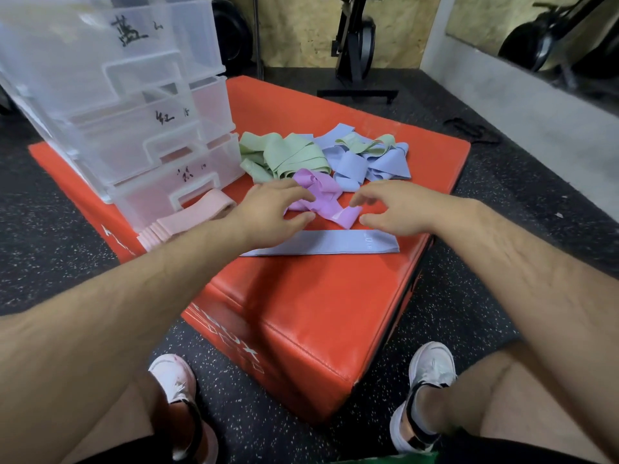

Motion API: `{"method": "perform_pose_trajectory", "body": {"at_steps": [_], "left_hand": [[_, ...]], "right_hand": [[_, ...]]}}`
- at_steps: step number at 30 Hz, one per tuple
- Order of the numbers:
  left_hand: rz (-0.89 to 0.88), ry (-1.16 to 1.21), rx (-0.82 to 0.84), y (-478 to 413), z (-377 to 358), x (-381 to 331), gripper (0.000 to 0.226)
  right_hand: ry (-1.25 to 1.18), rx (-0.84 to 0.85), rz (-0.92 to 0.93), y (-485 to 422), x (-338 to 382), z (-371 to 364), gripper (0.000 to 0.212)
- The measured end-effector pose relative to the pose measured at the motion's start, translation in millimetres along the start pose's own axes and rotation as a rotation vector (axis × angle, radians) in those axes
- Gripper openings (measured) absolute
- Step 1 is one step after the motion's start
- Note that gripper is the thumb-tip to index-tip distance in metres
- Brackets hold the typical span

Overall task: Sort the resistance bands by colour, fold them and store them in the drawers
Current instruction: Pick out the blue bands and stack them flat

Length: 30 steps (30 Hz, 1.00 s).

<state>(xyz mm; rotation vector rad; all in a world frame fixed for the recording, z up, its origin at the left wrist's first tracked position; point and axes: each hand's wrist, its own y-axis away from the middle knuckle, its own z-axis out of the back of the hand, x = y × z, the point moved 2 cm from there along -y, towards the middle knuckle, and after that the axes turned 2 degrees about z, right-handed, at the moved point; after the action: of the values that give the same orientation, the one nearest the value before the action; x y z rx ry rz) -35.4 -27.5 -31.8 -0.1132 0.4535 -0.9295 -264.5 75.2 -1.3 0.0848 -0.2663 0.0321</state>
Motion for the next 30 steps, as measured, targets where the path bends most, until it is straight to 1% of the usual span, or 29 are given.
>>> {"method": "perform_pose_trajectory", "body": {"at_steps": [4, 8, 10, 14, 16, 18, 22, 25, 28, 30], "left_hand": [[-0.009, -0.006, 0.045, -39, -9, -26, 0.057], [0.012, -0.040, 0.068, -73, -18, -30, 0.042], [0.014, -0.048, 0.059, -89, -17, -31, 0.040], [0.075, -0.039, 0.052, -111, -20, -29, 0.038], [0.091, -0.010, 0.051, -116, -23, -29, 0.037], [0.088, 0.000, 0.049, -120, -24, -28, 0.034], [0.091, -0.014, 0.051, -124, -22, -24, 0.034], [0.123, -0.015, 0.074, -121, -21, -16, 0.033], [0.132, -0.022, 0.088, -116, -15, -13, 0.032], [0.143, -0.002, 0.077, -112, -10, -9, 0.031]], "right_hand": [[-0.040, -0.025, -0.033, -22, -4, 6, 0.031], [-0.037, -0.044, -0.084, -48, -26, 5, 0.030], [-0.044, -0.066, -0.119, -60, -35, 4, 0.031], [0.076, -0.112, -0.169, -84, -44, 1, 0.032], [0.112, -0.120, -0.201, -93, -43, 1, 0.028], [0.126, -0.097, -0.232, -103, -42, -1, 0.026], [0.144, 0.012, -0.283, -113, -44, -8, 0.027], [0.127, -0.044, -0.275, -114, -43, -4, 0.025], [0.054, -0.117, -0.268, -111, -40, 5, 0.032], [0.000, -0.191, -0.261, -107, -37, 9, 0.030]]}}
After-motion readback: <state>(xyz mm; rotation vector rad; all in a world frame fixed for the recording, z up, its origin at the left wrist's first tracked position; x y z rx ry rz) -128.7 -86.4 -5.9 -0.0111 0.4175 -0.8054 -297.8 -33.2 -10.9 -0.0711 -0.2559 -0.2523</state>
